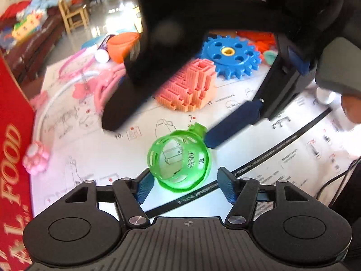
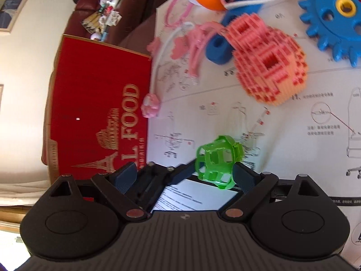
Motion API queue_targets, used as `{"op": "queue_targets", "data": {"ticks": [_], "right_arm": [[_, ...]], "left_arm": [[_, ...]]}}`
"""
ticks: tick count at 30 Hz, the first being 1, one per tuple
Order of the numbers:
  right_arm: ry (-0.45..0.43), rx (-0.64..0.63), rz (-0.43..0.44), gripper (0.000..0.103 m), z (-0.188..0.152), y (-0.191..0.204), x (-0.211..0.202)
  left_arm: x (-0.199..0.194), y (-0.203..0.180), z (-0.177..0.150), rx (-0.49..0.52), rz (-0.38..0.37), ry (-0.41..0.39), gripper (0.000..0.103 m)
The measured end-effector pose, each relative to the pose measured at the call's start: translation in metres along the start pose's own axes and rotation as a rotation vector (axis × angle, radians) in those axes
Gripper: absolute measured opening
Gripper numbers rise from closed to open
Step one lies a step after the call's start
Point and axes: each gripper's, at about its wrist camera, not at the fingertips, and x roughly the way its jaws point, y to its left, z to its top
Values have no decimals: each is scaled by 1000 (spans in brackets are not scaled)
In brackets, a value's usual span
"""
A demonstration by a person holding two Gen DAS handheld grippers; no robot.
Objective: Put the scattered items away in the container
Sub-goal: 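Lift the green ring with the left tool while the right tool approaches, then close the right tool on the pink lattice block while left holds the ring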
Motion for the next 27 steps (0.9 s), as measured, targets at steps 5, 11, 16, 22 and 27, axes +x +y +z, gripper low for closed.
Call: {"op": "queue_targets", "data": {"ticks": [5,11,16,22,27], "right_arm": [[41,-23,54,90,-1,19,10],[-26,-69,-61,88,2,14,0],[-119,-43,-232,82,6,-20,-29],[-150,-20,-302,66,5,-36,-35],[-224,-1,-319,62,16,-41,-52]], "left_arm": [[1,-1,-3,-53,-14,2,56],[-4,7,-10,-64,58,18,40],[-16,3,-6,-57,70,-18,41],[-18,3,20,-103,59,-54,49],[-28,-2,38,-127,48,-66,47]]}}
